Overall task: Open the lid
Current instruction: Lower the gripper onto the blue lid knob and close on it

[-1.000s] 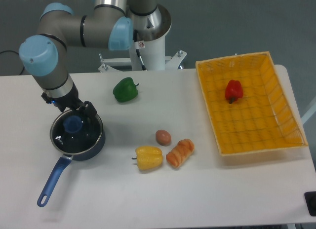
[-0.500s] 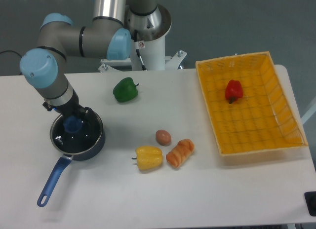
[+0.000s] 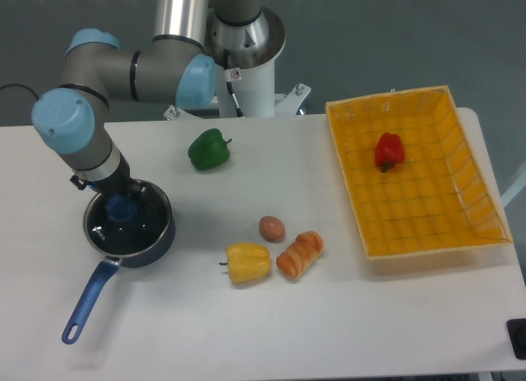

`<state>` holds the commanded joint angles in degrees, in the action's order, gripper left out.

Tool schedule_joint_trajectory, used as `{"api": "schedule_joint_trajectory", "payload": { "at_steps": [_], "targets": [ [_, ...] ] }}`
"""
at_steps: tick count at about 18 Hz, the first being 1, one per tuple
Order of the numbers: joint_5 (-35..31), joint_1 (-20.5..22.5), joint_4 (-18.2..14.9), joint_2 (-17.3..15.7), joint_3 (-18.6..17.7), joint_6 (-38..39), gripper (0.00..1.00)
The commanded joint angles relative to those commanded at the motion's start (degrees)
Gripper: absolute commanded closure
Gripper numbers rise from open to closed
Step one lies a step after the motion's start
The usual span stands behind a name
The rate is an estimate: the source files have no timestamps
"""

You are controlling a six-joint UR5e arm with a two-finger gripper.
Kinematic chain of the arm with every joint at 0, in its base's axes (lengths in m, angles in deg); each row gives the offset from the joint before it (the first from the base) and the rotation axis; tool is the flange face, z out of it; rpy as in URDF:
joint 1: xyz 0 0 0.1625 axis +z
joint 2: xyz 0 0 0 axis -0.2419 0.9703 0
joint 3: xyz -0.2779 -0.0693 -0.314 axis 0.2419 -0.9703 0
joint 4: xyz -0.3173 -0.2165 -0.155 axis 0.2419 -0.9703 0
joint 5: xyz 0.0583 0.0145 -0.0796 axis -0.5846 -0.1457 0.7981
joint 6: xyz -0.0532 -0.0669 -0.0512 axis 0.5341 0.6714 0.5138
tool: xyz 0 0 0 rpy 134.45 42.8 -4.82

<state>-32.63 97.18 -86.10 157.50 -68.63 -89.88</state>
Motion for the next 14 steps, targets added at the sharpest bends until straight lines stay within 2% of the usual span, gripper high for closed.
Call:
{"api": "schedule_joint_trajectory", "payload": {
  "at_steps": [14],
  "targets": [
    [-0.1, -1.1, 0.1, 2.8, 1.8, 1.1, 0.0]
  ]
}}
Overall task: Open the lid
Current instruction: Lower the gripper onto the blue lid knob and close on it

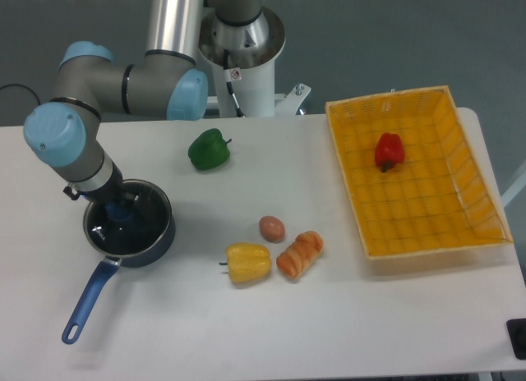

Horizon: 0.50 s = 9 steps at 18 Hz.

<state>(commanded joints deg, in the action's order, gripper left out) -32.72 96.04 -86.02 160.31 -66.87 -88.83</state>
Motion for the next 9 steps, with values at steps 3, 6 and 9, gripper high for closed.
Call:
{"api": "schedule_joint_trajectory", "payload": {
  "at_steps": [3, 6, 9],
  "targets": [
    [0.1, 0.1, 0.0, 0.4, 0.0, 0.0, 0.0],
    [0.1, 0.0, 0.0, 0.4, 0.0, -0.1, 0.0],
    [0.2, -0.2, 0.0, 0.5, 0.0, -0.2, 0.0]
  ]
}}
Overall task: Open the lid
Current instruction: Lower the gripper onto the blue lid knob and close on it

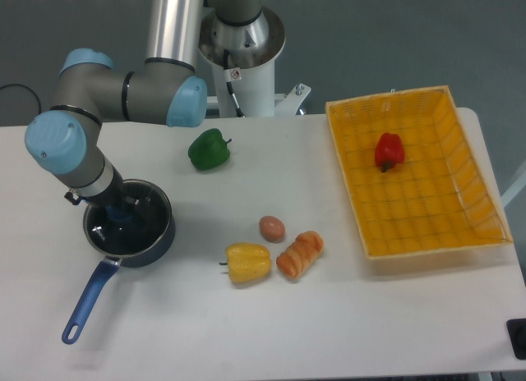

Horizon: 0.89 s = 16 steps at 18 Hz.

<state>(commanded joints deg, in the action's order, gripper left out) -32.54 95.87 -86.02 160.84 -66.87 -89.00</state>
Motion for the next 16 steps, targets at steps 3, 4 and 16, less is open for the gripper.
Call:
{"api": "schedule_joint_trajectory", "payload": {
  "at_steps": [3, 4, 16],
  "targets": [
    [0.0, -0.2, 0.0, 0.4, -0.1, -0.4, 0.07],
    [-0.1, -0.2, 0.0, 0.4, -0.1, -0.4, 0.07],
    [-0.3, -0.3, 0.0, 0.4, -0.2, -0.4, 0.55]
  ]
}}
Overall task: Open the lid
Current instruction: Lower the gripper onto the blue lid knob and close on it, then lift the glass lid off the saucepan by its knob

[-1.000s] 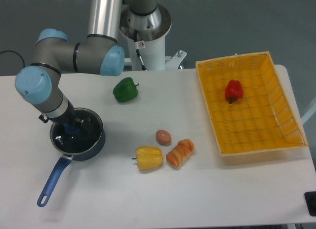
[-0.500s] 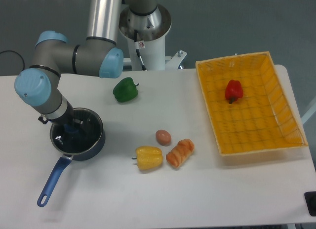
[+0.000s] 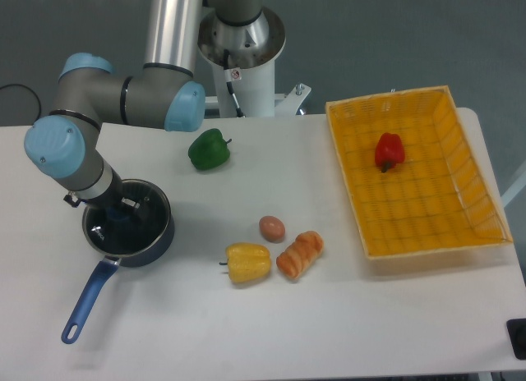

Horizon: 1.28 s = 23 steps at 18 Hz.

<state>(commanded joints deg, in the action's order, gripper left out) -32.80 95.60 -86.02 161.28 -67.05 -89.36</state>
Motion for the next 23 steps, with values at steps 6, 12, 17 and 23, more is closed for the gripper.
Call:
{"api": "schedule_joint_trajectory", "payload": {
  "at_steps": [6, 12, 17, 23],
  "targets": [
    [0.1, 0.0, 0.0, -0.4, 0.1, 0.1, 0.6],
    [0.0, 0.7, 0.0, -2.1, 0.2, -0.3, 0.6],
    [-0.1, 3.9, -0.6, -5.3, 0.2, -1.0, 0.6],
    [-0.2, 10.4, -0.6, -9.4, -0.5, -7.5, 0.6]
  ]
}}
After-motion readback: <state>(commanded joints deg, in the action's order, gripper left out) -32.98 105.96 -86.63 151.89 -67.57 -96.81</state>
